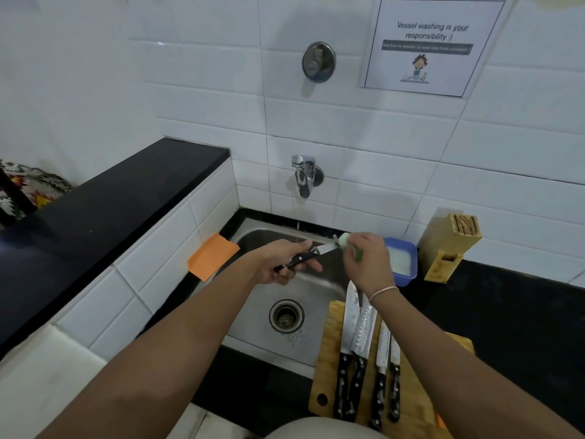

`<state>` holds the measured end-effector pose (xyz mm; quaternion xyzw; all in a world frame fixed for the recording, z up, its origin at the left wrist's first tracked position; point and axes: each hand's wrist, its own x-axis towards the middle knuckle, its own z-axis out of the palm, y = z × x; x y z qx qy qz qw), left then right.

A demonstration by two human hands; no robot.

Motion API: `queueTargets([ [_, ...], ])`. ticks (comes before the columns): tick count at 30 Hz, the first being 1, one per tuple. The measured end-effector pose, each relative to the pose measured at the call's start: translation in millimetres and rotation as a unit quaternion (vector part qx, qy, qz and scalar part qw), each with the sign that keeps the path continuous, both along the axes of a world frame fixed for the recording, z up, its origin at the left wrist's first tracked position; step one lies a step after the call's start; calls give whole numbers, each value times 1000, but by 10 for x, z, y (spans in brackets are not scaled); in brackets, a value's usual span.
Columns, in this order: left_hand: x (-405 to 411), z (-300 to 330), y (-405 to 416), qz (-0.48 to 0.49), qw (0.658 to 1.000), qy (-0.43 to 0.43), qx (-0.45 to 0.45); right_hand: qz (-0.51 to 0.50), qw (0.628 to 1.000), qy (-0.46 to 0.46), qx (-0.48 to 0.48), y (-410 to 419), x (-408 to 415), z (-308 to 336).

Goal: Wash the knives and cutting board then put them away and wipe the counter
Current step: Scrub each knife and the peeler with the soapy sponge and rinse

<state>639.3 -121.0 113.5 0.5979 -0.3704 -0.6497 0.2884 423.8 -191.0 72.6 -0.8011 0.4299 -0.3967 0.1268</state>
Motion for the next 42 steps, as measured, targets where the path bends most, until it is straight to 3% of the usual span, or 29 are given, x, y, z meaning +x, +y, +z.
queueTargets([
  [3, 20, -37, -13, 7, 1000, -24, 1, -61, 995, -29, 69, -87, -90, 20],
  [7, 11, -91, -52, 5, 994, -111, -23, -60, 995, -73, 41, -11, -7, 150],
  [14, -58, -53, -14, -27, 970, -183, -159, 157, 984, 27, -79, 154, 280, 36],
  [16, -66, -38, 0, -19, 964, -196, -178, 135, 986, 45, -82, 95, 210, -4],
  [20, -103, -12, -6, 54, 975, -144, -159, 8, 1000, 19, -24, -8, 156, 94],
  [26, -211, 47, -3, 134, 977, -66, -155, 211, 964, 54, -150, 260, 423, 110],
  [32, -260, -25, -39, 166, 974, -13, -152, 68, 992, -4, -105, 95, 338, 176],
  [37, -369, -45, -96, 222, 965, 41, -130, 215, 952, 77, -204, 319, 395, 162],
  [42, -556, 28, -144, 252, 959, 83, -99, 56, 990, -35, -127, 311, 367, 192],
])
